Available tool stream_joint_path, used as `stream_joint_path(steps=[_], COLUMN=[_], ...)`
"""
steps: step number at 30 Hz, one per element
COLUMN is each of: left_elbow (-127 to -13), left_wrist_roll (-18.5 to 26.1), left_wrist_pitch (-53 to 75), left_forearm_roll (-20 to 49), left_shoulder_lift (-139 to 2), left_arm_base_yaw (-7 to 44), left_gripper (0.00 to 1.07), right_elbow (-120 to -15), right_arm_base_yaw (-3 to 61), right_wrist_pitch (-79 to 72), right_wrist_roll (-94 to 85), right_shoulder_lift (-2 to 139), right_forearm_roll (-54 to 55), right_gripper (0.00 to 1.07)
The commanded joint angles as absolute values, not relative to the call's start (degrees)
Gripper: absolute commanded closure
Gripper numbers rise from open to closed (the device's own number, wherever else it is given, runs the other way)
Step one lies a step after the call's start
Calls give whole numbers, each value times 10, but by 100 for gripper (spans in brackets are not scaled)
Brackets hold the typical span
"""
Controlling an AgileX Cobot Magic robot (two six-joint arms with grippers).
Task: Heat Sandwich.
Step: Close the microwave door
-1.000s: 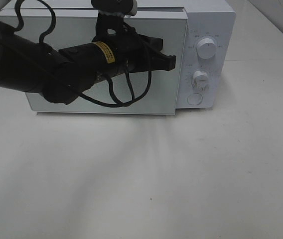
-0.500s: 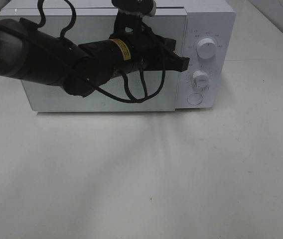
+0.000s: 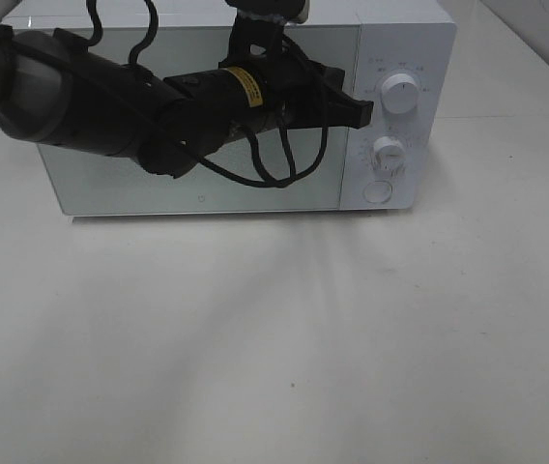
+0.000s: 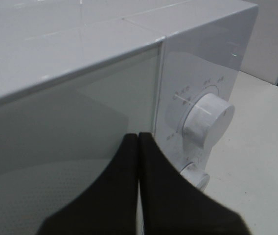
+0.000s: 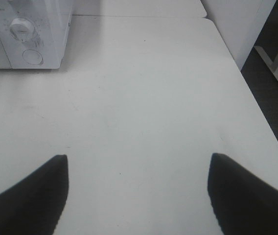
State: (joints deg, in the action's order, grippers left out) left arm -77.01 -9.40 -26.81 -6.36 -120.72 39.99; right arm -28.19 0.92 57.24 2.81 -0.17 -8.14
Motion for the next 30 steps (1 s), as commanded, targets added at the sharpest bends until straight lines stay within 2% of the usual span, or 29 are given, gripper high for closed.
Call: stream_joint_path(steps=[1, 11, 20, 30], left_elbow=[-788, -788, -779, -682], left_wrist_roll=[-86, -86, -83, -84], left_wrist_pitch=[-294, -285, -211, -216], left_forearm_roll=[-36, -44, -53, -48], left_shoulder_lift=[-1214, -1207, -1172, -1106], left_arm_base_yaw=[359, 361, 394, 424], left_gripper=[107, 107, 107, 107], right_elbow=[-282, -282, -282, -282], right_arm_base_yaw=[6, 6, 6, 6], right_wrist_pitch=[569, 569, 569, 569], right_wrist_roll=[24, 24, 24, 24], right_shoulder_lift=[-18, -18, -18, -18], right_forearm_roll=[-83, -83, -83, -84], right_gripper=[32, 32, 32, 32])
